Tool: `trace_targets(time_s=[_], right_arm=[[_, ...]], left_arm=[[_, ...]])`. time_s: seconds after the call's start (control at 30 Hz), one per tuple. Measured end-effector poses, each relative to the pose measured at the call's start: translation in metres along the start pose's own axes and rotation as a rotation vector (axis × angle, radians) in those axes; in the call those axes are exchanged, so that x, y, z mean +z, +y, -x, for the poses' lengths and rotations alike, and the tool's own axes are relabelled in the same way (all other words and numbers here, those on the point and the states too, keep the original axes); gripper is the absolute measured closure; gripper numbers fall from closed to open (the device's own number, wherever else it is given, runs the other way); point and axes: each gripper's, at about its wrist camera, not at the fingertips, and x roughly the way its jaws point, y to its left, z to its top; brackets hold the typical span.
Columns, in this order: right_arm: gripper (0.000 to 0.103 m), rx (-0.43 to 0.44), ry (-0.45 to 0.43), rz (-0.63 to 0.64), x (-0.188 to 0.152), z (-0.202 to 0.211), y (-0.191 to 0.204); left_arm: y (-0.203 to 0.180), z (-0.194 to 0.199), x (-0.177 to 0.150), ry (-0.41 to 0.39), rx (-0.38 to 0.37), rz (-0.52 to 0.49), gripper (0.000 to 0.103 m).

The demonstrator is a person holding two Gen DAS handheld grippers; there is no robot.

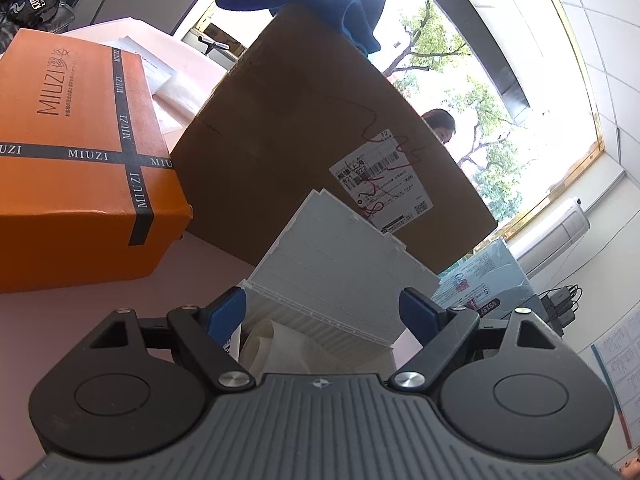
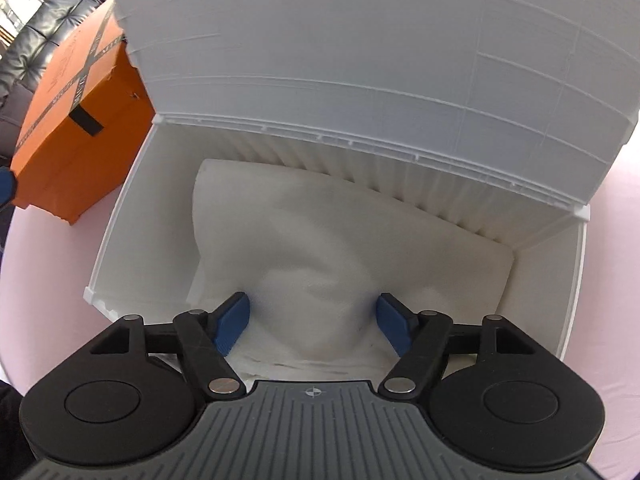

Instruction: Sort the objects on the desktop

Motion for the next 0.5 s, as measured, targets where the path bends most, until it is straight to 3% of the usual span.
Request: trace_targets(time_s=[0.2, 0.33, 0.47, 0.5], right_arm=[[0.034, 0.036, -0.146, 0.017, -0.012, 0.040, 0.004], [0.017, 0.025, -0.364, 0.009, -0.036, 0.077, 0.001], [0.017, -0.079, -0.557, -0.040, -0.071, 0.094, -0.004], [0.028, -0.110, -0.578, -0.049, -0.079, 0.097, -0.009]], left_arm=[[-0.003, -0.016, -0.002, 0.027, 0.067, -0.086, 0.021], [-0.004, -0.030, -0.006, 0.057, 0.120, -0.148, 0.020], [-0.001, -0.049, -0.013, 0.110, 0.167, -0.193, 0.020], [-0.001, -0.054, -0.015, 0.120, 0.182, -0.209, 0.021]])
